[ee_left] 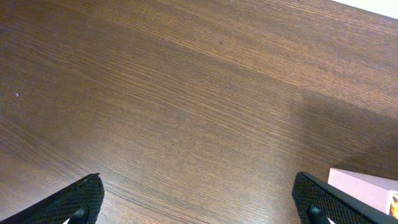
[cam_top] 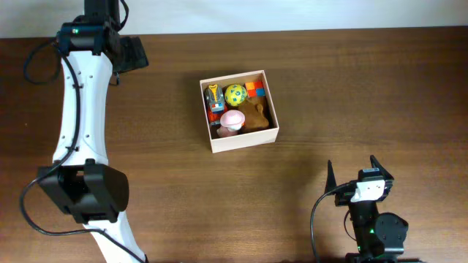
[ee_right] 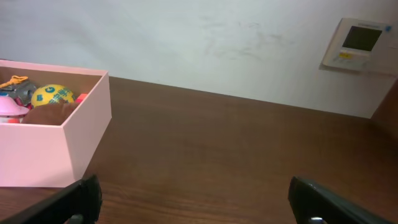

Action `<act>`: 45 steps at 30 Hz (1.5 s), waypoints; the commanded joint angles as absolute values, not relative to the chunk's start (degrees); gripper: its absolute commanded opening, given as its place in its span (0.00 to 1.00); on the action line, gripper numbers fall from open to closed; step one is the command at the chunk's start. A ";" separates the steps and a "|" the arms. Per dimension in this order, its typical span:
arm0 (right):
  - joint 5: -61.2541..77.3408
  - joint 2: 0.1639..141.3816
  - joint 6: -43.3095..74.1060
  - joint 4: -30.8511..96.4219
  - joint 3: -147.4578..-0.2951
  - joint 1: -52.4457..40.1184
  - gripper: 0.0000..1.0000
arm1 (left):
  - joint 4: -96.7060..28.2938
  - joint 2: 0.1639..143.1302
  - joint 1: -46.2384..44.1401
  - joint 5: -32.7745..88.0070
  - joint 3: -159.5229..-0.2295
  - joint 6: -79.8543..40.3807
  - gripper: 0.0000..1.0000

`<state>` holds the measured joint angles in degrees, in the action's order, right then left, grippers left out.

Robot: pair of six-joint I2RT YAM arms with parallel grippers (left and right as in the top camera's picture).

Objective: Pack container

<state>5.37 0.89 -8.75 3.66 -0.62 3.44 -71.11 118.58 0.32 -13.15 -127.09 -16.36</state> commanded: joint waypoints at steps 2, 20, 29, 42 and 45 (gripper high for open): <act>4.45 0.19 -8.05 4.10 -0.32 3.51 0.99 | -71.18 117.51 0.38 -13.76 -127.61 -17.12 0.99; 4.43 0.19 -8.05 4.10 -0.32 3.51 0.99 | -72.82 117.51 0.38 -13.72 -127.61 -17.15 0.99; 4.45 0.19 -8.05 4.10 -0.32 3.51 0.99 | -72.29 115.02 0.38 -16.99 -127.61 -17.08 0.99; 4.45 0.19 -8.05 4.10 -0.32 3.51 0.99 | -74.15 90.00 0.40 -19.53 -127.35 -14.48 0.99; 4.45 0.19 -8.05 4.10 -0.32 3.51 0.99 | -74.83 84.62 0.38 -19.51 -125.91 -14.50 0.99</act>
<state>5.37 0.89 -8.75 3.68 -0.62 3.44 -74.19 87.44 0.32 -18.61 -127.09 -15.44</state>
